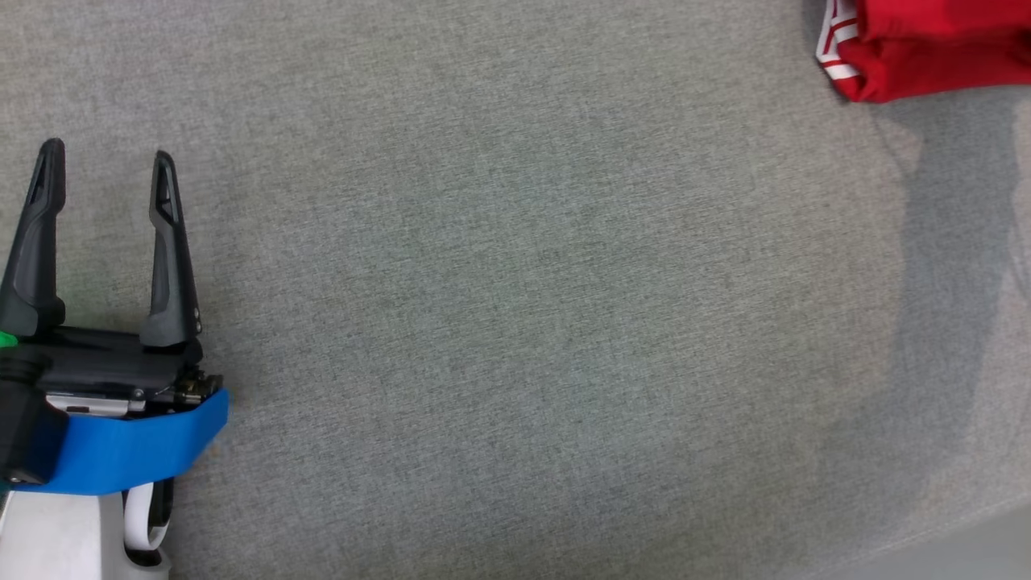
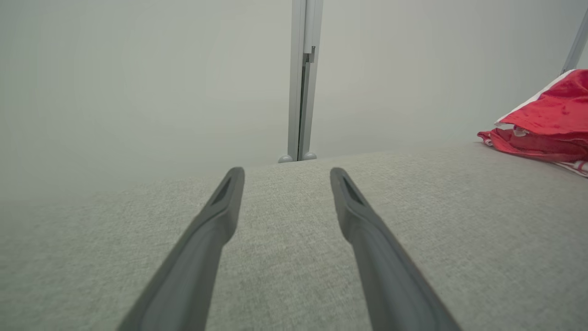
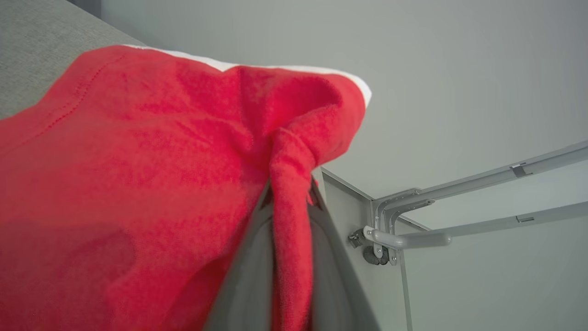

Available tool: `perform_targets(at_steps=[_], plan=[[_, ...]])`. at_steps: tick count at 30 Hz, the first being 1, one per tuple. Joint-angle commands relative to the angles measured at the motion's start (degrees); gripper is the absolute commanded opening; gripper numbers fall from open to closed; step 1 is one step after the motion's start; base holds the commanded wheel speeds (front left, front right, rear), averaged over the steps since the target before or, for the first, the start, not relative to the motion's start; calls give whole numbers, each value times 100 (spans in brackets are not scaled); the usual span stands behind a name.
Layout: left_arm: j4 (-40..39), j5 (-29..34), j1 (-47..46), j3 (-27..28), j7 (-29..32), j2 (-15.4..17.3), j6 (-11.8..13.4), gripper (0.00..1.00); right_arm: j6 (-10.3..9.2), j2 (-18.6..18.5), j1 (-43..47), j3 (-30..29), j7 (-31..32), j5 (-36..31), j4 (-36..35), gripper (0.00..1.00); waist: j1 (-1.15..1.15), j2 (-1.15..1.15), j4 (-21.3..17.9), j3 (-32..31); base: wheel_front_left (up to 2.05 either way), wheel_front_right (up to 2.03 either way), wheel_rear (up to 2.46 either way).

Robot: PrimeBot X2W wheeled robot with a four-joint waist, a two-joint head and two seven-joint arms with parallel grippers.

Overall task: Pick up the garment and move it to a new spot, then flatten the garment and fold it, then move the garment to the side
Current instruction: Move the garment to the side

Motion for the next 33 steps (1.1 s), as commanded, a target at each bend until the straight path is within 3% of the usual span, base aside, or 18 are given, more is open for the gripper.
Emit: perform_targets(at_steps=[1,4,12,17,29,33], plan=[[9,-25,-94,42,-11,42,10,100,-1,-2,-140,41,-7,-67,144,7,0,-1,66,67,0,0,0],[26,-36,-91,84,-10,54,31,100,-1,52,-281,27,-73,-115,311,100,0,-1,91,110,0,0,0],[140,-81,-120,103,-4,-15,46,100,-1,169,-489,-119,-284,-349,782,100,0,-1,162,-39,0,0,0],[286,-114,-54,106,-6,-151,69,100,-1,298,-314,-233,-430,-499,637,100,0,-1,290,-431,0,0,0],[721,-238,322,271,-5,-541,76,100,-1,784,1032,-1102,-452,-419,-1091,100,0,-1,704,-1526,0,0,0],[982,-262,542,325,-5,-715,67,100,0,1116,1957,-1627,-452,-381,-1746,100,0,-1,925,-2052,0,0,0]])
